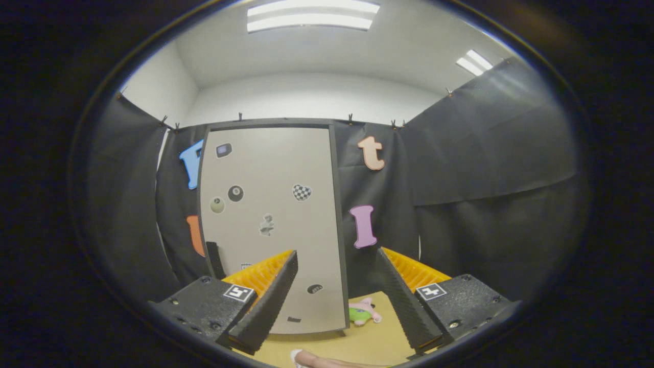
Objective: Open the shoe cabinet door, grab the shoes and put them into the shoe cabinet, then close the shoe cabinet door.
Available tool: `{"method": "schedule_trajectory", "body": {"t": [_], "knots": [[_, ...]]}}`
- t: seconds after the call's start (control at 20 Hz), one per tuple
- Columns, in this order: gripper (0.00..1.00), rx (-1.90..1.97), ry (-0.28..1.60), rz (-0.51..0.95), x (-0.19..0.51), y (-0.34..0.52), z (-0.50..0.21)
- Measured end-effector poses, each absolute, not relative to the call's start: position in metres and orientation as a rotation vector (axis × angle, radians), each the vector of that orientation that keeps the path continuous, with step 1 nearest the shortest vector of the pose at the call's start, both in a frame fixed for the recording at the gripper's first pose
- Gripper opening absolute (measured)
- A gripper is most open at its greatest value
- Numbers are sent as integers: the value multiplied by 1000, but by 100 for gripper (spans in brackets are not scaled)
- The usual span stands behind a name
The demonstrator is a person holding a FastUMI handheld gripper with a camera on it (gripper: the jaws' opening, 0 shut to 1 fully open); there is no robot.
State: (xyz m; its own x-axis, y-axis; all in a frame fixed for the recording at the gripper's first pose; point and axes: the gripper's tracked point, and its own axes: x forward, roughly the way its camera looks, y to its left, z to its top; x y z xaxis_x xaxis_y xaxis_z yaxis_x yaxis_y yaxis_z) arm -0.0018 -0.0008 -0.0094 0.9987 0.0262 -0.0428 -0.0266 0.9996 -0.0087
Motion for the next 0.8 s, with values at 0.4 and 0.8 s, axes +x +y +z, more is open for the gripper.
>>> {"method": "schedule_trajectory", "body": {"t": [0.4, 0.8], "knots": [[100, -24, 61, 49, -5, -1, -11], [100, -30, 65, 78, -3, 14, -17]]}}
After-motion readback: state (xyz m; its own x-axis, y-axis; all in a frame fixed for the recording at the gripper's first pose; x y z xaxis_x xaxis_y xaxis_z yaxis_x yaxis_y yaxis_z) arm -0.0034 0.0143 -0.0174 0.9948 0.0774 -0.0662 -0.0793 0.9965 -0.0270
